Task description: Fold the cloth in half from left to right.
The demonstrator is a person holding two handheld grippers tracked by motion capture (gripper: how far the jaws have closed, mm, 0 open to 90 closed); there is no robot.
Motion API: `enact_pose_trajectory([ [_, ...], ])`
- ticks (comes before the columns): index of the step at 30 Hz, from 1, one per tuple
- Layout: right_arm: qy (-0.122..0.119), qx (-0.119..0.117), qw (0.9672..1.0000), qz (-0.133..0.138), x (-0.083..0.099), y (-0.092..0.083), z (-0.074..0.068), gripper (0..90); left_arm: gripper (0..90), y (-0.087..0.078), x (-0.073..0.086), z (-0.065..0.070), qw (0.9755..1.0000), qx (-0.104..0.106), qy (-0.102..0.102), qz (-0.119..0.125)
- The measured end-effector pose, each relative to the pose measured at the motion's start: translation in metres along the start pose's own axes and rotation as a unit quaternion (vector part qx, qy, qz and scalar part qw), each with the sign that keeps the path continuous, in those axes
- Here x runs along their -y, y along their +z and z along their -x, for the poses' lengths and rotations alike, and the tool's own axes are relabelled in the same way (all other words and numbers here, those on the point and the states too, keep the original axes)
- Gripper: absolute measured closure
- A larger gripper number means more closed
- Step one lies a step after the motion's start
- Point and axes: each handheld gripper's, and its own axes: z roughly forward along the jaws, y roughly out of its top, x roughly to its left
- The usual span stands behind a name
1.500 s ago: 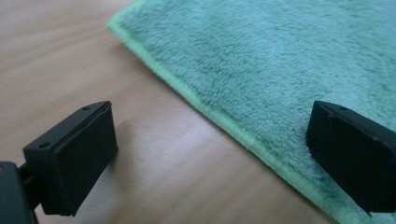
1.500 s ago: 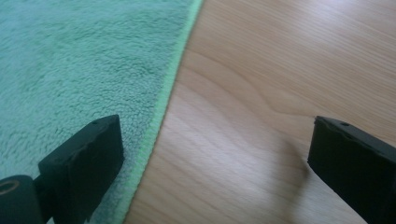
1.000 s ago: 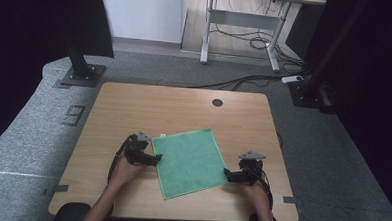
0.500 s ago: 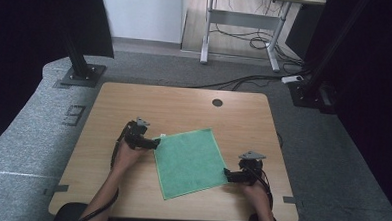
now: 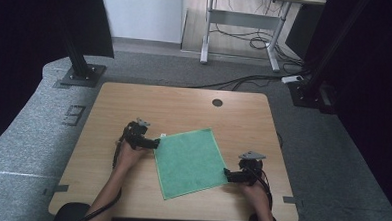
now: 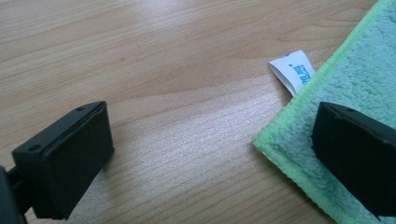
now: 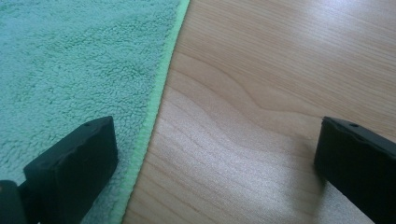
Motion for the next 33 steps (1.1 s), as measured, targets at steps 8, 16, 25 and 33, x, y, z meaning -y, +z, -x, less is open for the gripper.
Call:
enact_pose_trajectory([
  [8,0.017,0.003,0.9999,0.002,0.001,-0.002,-0.002,0.0,0.0,0.0,0.0,0.0,1.0,0.0,0.0,-0.001],
  [16,0.006,-0.028,0.9992,0.027,-0.013,-0.016,-0.019,3.2,0.0,0.0,0.0,0.0,1.0,0.0,0.001,-0.001],
  [25,-0.062,-0.081,0.9947,0.004,-0.022,-0.012,-0.06,2.5,0.0,0.0,0.0,0.0,1.0,0.001,0.001,0.0],
  [33,-0.09,-0.118,0.989,-0.006,-0.026,-0.007,-0.086,2.5,0.0,0.0,0.0,0.0,1.0,0.0,0.001,-0.001],
])
